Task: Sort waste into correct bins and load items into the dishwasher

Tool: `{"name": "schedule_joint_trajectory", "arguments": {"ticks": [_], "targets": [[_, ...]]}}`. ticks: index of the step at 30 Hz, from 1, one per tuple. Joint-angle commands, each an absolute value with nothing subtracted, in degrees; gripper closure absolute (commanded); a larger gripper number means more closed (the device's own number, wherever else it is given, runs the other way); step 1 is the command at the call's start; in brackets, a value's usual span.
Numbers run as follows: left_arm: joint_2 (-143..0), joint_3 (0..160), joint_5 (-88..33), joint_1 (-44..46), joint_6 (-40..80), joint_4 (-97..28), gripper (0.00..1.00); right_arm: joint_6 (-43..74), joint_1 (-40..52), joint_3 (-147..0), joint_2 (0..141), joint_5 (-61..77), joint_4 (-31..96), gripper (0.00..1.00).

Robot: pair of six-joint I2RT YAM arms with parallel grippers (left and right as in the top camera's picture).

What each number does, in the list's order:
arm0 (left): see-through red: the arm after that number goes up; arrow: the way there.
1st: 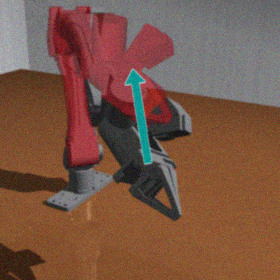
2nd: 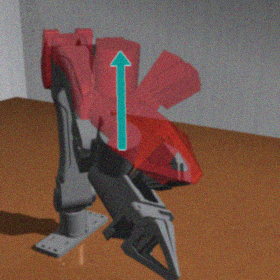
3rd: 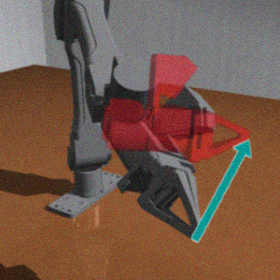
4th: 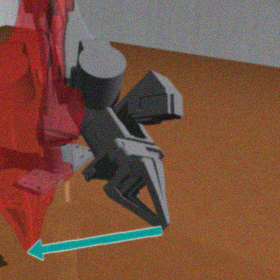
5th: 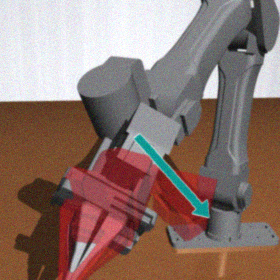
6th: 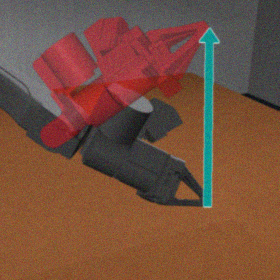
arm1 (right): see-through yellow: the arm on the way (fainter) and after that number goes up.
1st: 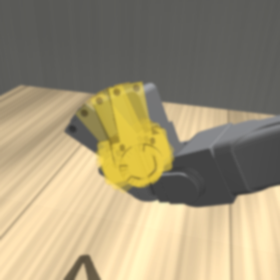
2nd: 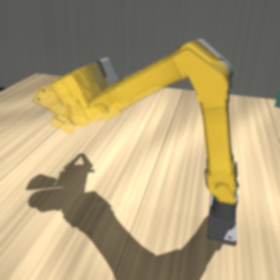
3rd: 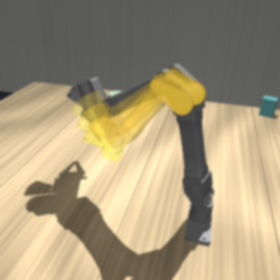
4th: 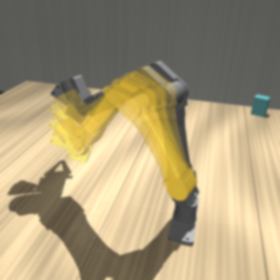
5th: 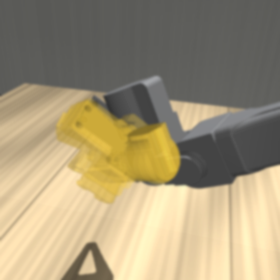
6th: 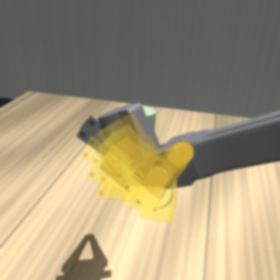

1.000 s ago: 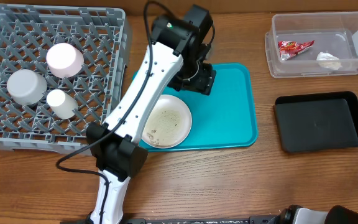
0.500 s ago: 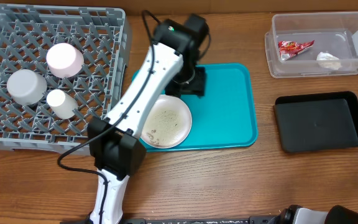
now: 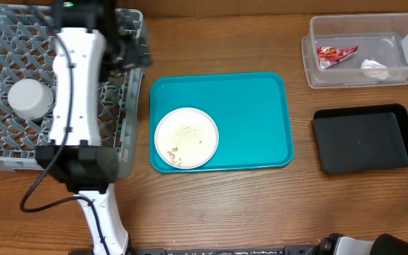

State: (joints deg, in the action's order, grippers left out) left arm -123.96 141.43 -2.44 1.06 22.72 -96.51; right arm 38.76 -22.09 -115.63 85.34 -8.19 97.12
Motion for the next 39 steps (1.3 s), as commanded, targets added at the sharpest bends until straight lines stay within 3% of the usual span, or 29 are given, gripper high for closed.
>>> {"name": "schedule_joint_trajectory", "arguments": {"ticks": [1, 8, 14, 16, 20, 23, 27, 36, 37, 39], "targets": [[-122.5, 142.1, -0.9, -1.9, 22.1, -96.6, 0.0, 38.9, -22.3, -115.5, 84.7, -9.0, 97.0, 0.0], [-122.5, 142.1, 2.6, -7.1, 22.1, -95.5, 0.0, 40.8, -22.3, -115.5, 84.7, -4.7, 91.7, 0.0], [-122.5, 142.1, 2.8, -8.3, 22.1, -95.5, 0.0, 30.5, -19.2, -115.5, 85.3, 24.9, 92.3, 0.0], [-122.5, 142.1, 2.8, -8.3, 22.1, -95.5, 0.0, 29.1, -15.2, -115.5, 85.8, 27.1, 92.5, 0.01], [-122.5, 142.1, 2.8, -8.3, 22.1, -95.5, 0.0, 26.3, -0.3, -115.5, 87.5, 23.2, 92.6, 0.0], [-122.5, 142.1, 2.8, -8.3, 22.1, -95.5, 0.0, 26.9, 13.7, -115.5, 90.5, 11.7, 92.6, 0.0], [-122.5, 142.1, 2.8, -8.3, 22.1, -95.5, 0.0, 28.5, 25.2, -115.5, 96.4, 1.9, 91.9, 0.0], [-122.5, 142.1, 2.8, -8.3, 22.1, -95.5, 0.0, 28.7, 35.0, -115.5, 114.7, 0.9, 85.6, 0.0], [-122.5, 142.1, 2.8, -8.3, 22.1, -95.5, 0.0, 28.7, 35.2, -115.5, 116.9, 0.9, 85.0, 0.07], [-122.5, 142.1, 2.8, -8.3, 22.1, -95.5, 0.0, 29.6, 35.1, -115.5, 119.7, 0.9, 84.2, 0.32]]}}
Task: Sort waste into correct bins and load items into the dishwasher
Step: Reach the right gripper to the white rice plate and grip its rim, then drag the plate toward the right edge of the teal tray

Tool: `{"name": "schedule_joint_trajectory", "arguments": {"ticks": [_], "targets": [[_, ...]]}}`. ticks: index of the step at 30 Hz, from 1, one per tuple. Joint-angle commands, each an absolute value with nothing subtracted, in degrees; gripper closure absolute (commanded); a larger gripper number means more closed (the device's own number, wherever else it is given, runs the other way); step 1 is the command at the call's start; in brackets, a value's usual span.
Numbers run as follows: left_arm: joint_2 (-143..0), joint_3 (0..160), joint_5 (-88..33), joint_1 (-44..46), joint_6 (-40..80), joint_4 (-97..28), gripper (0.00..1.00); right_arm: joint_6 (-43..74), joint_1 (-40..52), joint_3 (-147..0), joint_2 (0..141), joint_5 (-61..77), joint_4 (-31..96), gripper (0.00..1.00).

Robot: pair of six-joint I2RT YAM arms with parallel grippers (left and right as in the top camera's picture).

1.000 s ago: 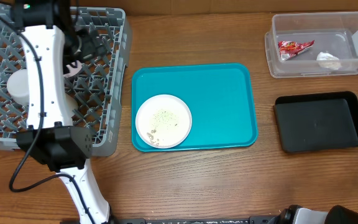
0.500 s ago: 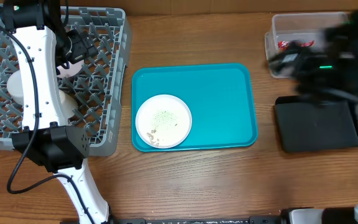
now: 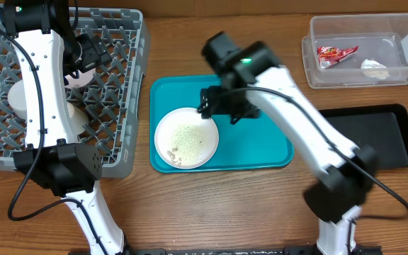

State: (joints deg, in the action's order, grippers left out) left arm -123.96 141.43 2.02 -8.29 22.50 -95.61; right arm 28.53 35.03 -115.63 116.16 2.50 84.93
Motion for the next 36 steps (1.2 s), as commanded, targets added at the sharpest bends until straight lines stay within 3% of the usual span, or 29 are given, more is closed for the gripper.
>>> {"name": "schedule_joint_trajectory", "arguments": {"ticks": [1, 4, 13, 19, 29, 36], "targets": [[-122.5, 142.1, 2.8, -8.3, 22.1, -95.5, 0.0, 30.8, 35.1, -115.5, 121.1, 1.0, 83.8, 0.34], [-122.5, 142.1, 2.8, -8.3, 22.1, -95.5, 0.0, 31.5, 35.6, -115.5, 124.4, 1.5, 83.2, 0.29], [-122.5, 142.1, 2.8, -8.3, 22.1, -95.5, 0.0, 31.3, 38.3, -115.5, 131.7, 0.5, 80.9, 0.32], [-122.5, 142.1, 2.8, -8.3, 22.1, -95.5, 0.0, 31.3, 38.6, -115.5, 135.4, -0.4, 79.5, 0.47], [-122.5, 142.1, 2.8, -8.3, 22.1, -95.5, 0.0, 31.3, 38.4, -115.4, 136.7, -4.3, 79.2, 0.47], [-122.5, 142.1, 2.8, -8.3, 22.1, -95.5, 0.0, 31.4, 38.2, -115.4, 136.7, -4.4, 78.4, 0.71]]}}
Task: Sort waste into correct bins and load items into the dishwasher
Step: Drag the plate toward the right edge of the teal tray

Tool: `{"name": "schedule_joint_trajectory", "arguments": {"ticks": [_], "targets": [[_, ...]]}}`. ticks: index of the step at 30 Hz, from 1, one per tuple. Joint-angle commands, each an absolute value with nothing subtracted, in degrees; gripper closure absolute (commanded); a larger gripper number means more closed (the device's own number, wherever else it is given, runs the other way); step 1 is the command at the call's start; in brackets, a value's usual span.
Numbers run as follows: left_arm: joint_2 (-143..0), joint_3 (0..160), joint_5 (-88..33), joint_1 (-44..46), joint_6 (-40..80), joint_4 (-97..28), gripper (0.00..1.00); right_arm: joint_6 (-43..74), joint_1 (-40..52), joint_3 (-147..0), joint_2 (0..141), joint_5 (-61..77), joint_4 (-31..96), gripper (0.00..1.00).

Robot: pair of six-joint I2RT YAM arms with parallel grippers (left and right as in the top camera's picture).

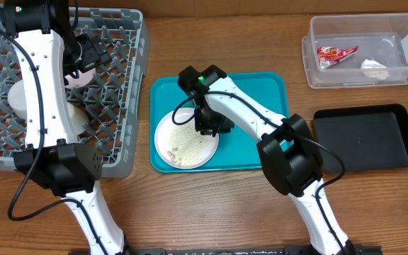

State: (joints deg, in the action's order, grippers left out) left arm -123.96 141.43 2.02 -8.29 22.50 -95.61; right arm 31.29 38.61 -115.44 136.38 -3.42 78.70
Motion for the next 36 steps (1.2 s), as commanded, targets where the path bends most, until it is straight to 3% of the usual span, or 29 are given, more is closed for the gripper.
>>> {"name": "schedule_joint_trajectory", "arguments": {"ticks": [1, 12, 17, 22, 35, 36], "targets": [[-122.5, 142.1, 2.8, -8.3, 22.1, -95.5, 0.0, 31.6, 38.2, -115.4, 136.7, -4.5, 78.4, 0.74], [-122.5, 142.1, 2.8, -8.3, 22.1, -95.5, 0.0, 31.5, 37.9, -111.9, 136.7, -6.4, 75.4, 0.75], [-122.5, 142.1, 2.8, -8.3, 22.1, -95.5, 0.0, 31.5, 37.4, -108.7, 136.7, -6.4, 73.8, 0.92], [-122.5, 142.1, 2.8, -8.3, 22.1, -95.5, 0.0, 31.5, 36.4, -109.8, 136.6, -6.4, 75.1, 0.96], [-122.5, 142.1, 2.8, -8.2, 22.1, -95.5, 0.0, 31.5, 28.0, -112.5, 136.6, -16.0, 84.8, 0.96], [-122.5, 142.1, 2.8, -8.2, 22.1, -95.5, 0.0, 31.5, 27.3, -112.5, 136.6, -16.0, 84.9, 0.91]]}}
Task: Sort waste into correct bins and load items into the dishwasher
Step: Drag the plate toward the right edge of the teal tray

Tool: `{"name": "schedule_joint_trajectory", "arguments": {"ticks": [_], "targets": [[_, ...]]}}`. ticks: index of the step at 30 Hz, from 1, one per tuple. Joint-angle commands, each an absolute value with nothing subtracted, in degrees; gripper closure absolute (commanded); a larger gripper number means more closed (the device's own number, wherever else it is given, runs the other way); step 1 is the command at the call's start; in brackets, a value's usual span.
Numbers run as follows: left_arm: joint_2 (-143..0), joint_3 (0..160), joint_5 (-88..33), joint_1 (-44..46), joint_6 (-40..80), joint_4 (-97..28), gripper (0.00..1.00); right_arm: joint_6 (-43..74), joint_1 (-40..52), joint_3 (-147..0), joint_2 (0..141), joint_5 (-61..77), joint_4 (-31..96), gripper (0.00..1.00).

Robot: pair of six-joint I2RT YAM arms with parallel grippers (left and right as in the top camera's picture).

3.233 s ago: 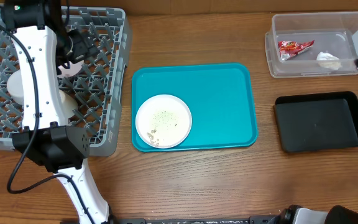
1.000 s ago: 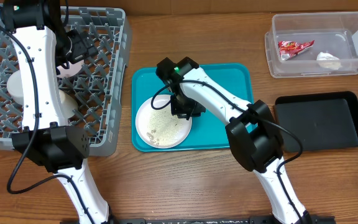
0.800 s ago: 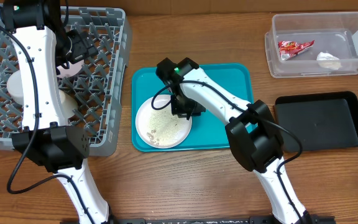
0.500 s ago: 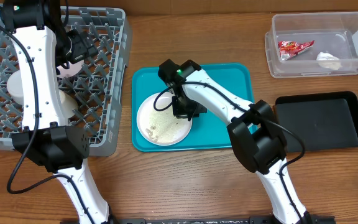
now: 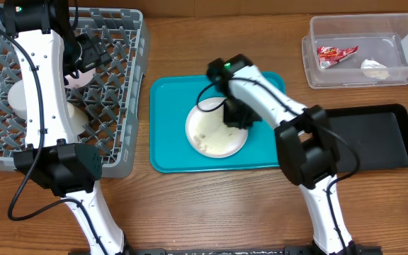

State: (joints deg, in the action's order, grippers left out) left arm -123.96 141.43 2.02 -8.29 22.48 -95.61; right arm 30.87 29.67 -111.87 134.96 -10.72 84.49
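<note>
A white plate (image 5: 211, 134) speckled with crumbs lies on the teal tray (image 5: 264, 88), right of the tray's middle. My right gripper (image 5: 234, 119) sits at the plate's upper right rim and looks shut on it. The grey dish rack (image 5: 122, 106) fills the left of the table, with a white cup (image 5: 16, 99) in it, partly behind my left arm. My left gripper (image 5: 87, 57) hangs over the rack's upper middle; its jaws are hidden from the overhead camera.
A clear plastic bin (image 5: 317, 74) at the back right holds a red wrapper (image 5: 335, 53) and a crumpled white scrap (image 5: 374, 68). A black tray (image 5: 377, 142) lies below it, right of the teal tray. My right arm's base stands at the front edge.
The plate has shifted right on the teal tray, from the left half to right of centre, with my right gripper on its rim. The left arm has not moved.
At first my left arm stretched over the rack and the right arm was out of view, the plate at the tray's lower left. Then the right gripper hung over the tray, then at the plate's upper edge. Now the plate sits further right.
</note>
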Motion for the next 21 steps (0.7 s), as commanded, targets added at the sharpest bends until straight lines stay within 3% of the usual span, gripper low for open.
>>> {"name": "schedule_joint_trajectory", "arguments": {"ticks": [1, 3, 11, 21], "targets": [[-122.5, 142.1, 2.8, -8.2, 22.1, -95.5, 0.0, 30.9, 26.6, -112.5, 136.6, -16.1, 85.2, 0.82], [-122.5, 142.1, 2.8, -8.3, 22.1, -95.5, 0.0, 30.0, 25.4, -112.6, 136.6, -16.8, 85.9, 0.66], [-122.5, 142.1, 2.8, -8.2, 22.1, -95.5, 0.0, 30.3, 22.1, -118.9, 136.6, -18.8, 97.0, 0.67], [-122.5, 142.1, 2.8, -8.2, 22.1, -95.5, 0.0, 29.1, 27.2, -126.1, 128.7, -6.9, 96.2, 0.69]]}}
